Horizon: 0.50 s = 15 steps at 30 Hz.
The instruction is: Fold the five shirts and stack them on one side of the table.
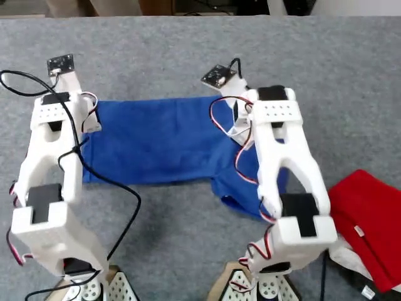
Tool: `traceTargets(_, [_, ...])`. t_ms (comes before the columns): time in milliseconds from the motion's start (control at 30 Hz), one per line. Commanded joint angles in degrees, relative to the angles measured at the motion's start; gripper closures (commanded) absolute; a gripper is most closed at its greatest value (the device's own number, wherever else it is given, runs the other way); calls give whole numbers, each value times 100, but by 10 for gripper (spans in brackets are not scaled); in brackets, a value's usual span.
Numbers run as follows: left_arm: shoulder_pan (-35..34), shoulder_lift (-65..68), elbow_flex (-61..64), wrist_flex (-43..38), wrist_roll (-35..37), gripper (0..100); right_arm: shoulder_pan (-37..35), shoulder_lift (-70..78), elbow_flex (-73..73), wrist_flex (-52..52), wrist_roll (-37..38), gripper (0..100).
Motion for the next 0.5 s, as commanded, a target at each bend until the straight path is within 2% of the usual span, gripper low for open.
traceTargets(0, [9,505,-651,-158,-9,981,-57,505,-541,-141,-211,993])
traceTargets(333, [9,2220,-2725,466,0,981,-22,2765,-2853,-97,-273,993])
traceTargets(467, [-105,2589,-3349,580,0,981,-22,3451,-3943,255,-273,993])
